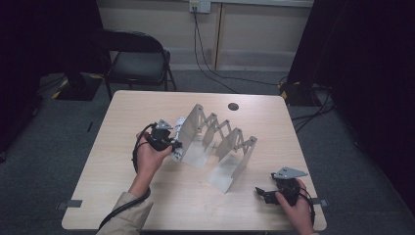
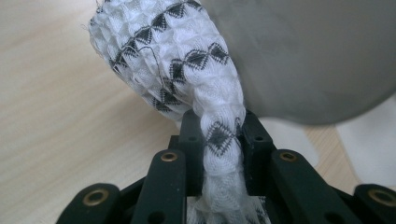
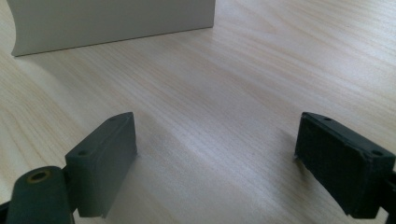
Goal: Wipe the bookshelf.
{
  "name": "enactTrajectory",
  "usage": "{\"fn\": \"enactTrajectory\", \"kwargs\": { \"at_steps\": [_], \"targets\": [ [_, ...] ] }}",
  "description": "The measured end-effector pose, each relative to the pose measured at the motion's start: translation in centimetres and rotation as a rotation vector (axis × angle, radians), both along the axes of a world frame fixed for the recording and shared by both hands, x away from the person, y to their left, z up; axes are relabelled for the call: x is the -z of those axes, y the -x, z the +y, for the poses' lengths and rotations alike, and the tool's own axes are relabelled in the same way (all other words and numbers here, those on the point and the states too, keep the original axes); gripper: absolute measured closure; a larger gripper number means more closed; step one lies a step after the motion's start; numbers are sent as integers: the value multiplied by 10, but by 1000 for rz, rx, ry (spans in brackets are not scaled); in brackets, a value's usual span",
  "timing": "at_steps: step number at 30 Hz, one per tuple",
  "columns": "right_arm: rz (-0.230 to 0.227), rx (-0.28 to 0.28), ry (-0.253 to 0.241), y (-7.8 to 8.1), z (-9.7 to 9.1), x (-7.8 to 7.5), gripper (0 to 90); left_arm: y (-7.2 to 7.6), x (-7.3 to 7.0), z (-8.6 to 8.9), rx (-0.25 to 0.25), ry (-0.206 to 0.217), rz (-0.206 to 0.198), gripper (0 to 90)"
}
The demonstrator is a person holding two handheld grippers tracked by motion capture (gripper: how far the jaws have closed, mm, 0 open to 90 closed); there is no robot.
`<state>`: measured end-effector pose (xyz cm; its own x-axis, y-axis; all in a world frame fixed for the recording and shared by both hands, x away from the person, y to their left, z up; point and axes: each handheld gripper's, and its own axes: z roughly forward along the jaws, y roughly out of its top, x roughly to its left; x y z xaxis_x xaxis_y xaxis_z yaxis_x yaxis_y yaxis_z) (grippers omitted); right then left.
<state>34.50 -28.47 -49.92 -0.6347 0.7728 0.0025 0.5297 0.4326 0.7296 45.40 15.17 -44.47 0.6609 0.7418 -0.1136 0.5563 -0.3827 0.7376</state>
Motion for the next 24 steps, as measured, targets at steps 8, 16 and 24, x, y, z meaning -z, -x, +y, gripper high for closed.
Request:
{"fn": "enactTrajectory", "kwargs": {
  "at_steps": [8,16,24],
  "targets": [
    [0,0,0,0,0,0,120,5,33,5,5,-4,60,745],
    [0,0,0,0,0,0,120,3,38,15,-72,-44,17,462],
    [0,0,0,0,0,0,119,3,31,28,-166,-67,-25,389]
  ]
}}
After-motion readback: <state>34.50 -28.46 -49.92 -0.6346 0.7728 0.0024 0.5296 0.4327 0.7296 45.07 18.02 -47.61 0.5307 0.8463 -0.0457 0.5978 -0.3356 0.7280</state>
